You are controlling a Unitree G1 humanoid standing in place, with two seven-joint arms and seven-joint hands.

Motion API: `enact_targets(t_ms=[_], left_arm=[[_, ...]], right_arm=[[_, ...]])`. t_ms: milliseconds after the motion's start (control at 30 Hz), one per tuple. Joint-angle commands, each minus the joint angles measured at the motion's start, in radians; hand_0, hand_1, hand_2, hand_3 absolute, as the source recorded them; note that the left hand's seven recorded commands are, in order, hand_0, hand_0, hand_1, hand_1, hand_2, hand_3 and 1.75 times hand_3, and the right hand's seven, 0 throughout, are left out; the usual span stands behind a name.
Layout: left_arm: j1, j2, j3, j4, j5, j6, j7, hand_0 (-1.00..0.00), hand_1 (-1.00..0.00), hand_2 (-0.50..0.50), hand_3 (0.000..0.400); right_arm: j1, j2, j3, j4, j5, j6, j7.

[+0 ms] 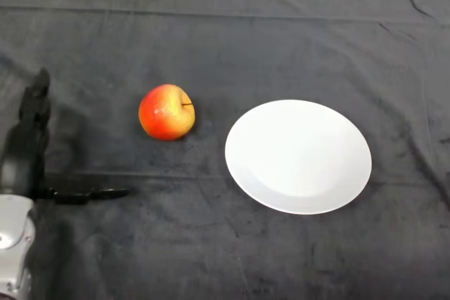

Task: Move the apple to the plate

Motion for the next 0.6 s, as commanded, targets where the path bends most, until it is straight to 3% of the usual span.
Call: enact_targets(t_ms=[33,600], left_arm=[[-0.045,-0.012,-0.02,0.05,0.019,0.006,0.017,0.0,0.0,0.0,0.0],[-0.217,-0.094,-0.091,0.222,0.046,0.042,0.066,0.0,0.0,0.0,0.0]], right_arm=[[-0.016,-0.002,-0.0085,-0.024,0.0147,-0.006,-0.0104],[-0.017,-0.004,-0.0093,-0.02,0.0158,-0.005,-0.0088]])
